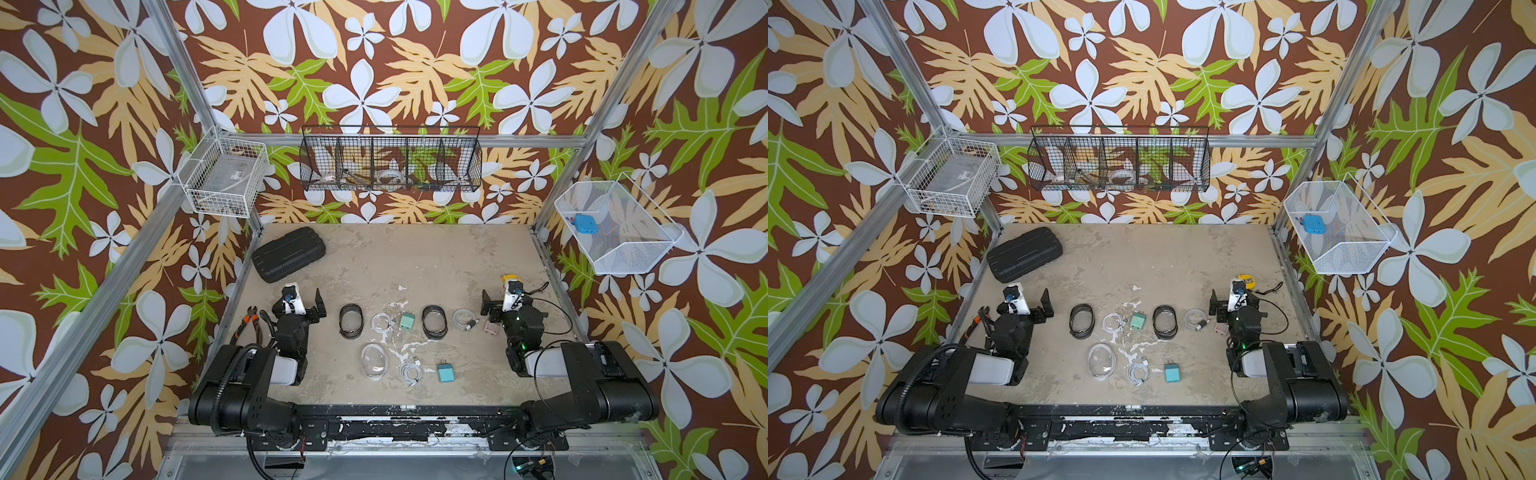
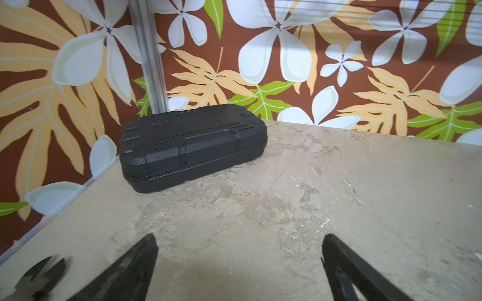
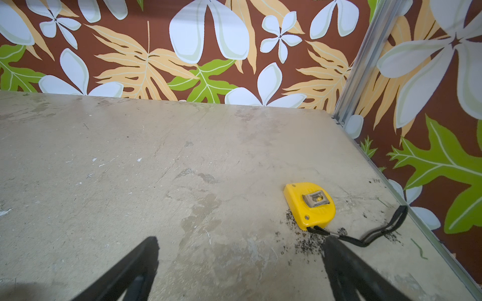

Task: Pack away charging kits
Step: Pick up the storage bag at the center of the board.

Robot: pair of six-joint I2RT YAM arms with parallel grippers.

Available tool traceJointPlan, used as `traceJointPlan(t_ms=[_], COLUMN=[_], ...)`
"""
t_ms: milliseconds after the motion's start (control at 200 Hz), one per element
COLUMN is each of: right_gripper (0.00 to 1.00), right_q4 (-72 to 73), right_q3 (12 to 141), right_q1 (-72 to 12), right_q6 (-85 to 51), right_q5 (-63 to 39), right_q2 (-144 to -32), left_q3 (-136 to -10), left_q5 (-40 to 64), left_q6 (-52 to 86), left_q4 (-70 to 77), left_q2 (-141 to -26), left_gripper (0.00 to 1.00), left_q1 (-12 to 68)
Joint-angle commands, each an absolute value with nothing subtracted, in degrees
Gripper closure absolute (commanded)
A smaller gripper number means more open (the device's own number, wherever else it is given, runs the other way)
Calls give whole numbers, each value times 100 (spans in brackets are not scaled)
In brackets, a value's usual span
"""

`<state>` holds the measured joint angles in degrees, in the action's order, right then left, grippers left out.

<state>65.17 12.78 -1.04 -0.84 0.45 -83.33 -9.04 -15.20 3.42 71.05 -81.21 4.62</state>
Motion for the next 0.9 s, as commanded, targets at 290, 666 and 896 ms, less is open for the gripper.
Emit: traceJointPlan(t_ms=[290,666,896], right_gripper=[2,11,12], right_q4=[2493,286,-158], right_q3=[3338,4084,4518], right_q1=[-44,-1763,-1928], right_q6=[-1714,-1661,-1626], right_q5=[559,-287,-958], right_q2=[-6763,-6249,-6550], left_q3=[-3940,-5289,-5186], left_q5=[-2700,-1200,-1338], left_q6=[1605,2527,2996], left_q4=[1372,-2624,-2997], left_q2=[-7447,-7092,-7086], left_gripper=[0,25,18], left_q1=[457,2113,3212])
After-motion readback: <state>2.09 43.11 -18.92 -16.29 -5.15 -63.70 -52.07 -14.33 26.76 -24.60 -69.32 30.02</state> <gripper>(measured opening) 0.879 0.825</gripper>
